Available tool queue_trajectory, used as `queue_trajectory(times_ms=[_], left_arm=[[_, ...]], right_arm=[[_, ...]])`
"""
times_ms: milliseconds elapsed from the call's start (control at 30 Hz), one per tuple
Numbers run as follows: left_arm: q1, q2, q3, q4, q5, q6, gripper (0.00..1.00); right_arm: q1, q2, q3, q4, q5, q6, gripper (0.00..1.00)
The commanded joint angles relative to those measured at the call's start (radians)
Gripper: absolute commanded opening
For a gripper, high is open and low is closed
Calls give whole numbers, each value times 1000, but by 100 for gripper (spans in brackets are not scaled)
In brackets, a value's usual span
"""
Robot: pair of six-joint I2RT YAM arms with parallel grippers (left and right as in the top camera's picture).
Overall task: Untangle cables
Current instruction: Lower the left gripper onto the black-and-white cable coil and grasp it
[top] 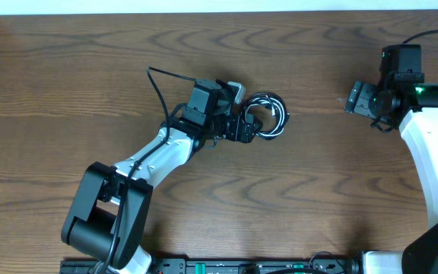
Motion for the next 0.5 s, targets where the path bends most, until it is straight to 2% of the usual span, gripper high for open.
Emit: queue_trajectory(times_ms=[0, 167, 300, 467], left_arm=[[-6, 7, 9, 24, 20, -6, 99], [-19, 10, 9, 31, 0, -6, 98], [-42, 17, 9, 31, -120, -84, 98], [-86, 18, 9, 60, -198, -85, 98]], right_arm=[[3, 3, 16, -9, 16, 25, 86], [3, 3, 16, -32, 27, 46, 86], [3, 3, 16, -42, 55, 87, 86], [3, 3, 16, -50, 55, 84, 87]])
